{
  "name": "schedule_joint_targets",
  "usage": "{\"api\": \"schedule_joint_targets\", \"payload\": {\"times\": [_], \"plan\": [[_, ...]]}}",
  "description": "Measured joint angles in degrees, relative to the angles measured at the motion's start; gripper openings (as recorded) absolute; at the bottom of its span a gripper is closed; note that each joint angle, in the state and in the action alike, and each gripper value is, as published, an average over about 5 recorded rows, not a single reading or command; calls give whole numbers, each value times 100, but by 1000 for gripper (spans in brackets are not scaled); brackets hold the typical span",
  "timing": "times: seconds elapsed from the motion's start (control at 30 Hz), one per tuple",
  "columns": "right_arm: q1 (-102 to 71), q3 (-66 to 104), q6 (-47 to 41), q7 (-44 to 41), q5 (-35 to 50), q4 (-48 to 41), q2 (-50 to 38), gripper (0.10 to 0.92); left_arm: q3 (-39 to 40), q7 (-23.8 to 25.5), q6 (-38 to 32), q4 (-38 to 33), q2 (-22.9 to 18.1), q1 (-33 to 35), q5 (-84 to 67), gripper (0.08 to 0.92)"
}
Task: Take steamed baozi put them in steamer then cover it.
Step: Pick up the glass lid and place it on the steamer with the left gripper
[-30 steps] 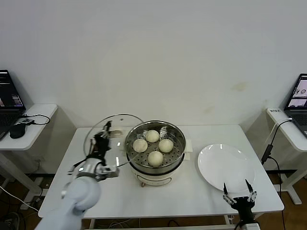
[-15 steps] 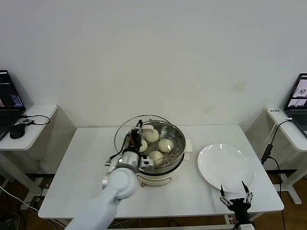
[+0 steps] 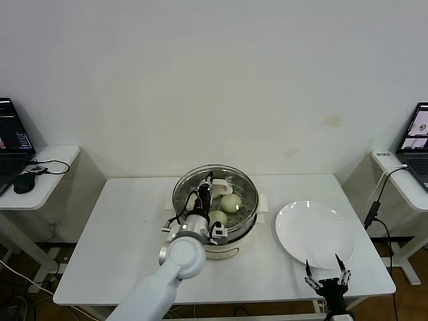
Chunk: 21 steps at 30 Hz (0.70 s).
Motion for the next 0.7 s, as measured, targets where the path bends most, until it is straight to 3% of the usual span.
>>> {"api": "schedule_joint_targets", "payload": {"times": [0.7], "plan": [[-12,-6,29,3,-19,-52,-32,823,-68,-102,-301,433,-130,-57,-6,144]]}}
